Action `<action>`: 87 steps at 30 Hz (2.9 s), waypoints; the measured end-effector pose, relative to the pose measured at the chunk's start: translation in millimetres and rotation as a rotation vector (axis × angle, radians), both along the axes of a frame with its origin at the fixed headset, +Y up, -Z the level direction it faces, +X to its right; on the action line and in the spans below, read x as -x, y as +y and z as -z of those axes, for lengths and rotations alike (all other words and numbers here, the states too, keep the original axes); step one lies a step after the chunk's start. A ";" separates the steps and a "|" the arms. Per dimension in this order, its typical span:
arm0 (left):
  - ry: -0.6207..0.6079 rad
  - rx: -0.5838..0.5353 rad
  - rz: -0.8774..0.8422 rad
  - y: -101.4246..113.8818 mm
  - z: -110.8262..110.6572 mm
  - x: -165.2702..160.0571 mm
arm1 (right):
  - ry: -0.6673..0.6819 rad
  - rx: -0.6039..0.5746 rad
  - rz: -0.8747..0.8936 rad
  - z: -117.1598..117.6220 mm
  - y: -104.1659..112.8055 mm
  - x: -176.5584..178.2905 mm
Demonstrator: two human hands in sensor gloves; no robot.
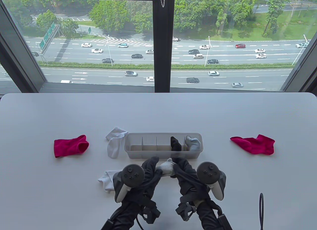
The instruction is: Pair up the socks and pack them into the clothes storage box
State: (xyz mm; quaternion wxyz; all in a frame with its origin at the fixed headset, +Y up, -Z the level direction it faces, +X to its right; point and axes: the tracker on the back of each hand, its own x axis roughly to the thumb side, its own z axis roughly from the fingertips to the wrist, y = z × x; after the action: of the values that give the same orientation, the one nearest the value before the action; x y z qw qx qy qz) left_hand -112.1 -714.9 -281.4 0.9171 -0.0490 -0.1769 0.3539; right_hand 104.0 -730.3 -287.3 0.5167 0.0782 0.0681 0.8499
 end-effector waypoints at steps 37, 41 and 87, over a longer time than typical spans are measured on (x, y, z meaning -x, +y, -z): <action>0.010 0.100 0.013 -2.0 -2.8 -9.7 | -0.044 -0.078 -0.168 1.0 9.4 -4.5; 0.026 0.105 -0.045 -1.8 -1.6 -0.6 | 0.301 0.024 0.103 2.7 3.3 3.3; -0.031 0.316 -0.477 -2.7 1.7 24.1 | 0.104 -0.009 -0.040 3.0 2.6 -3.3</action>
State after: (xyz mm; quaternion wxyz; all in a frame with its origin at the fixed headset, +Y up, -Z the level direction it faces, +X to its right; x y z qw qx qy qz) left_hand -136.2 -717.6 -283.2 0.7861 -0.1538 -0.1402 0.5820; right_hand 107.3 -727.7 -290.4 0.4951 0.1234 0.0926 0.8550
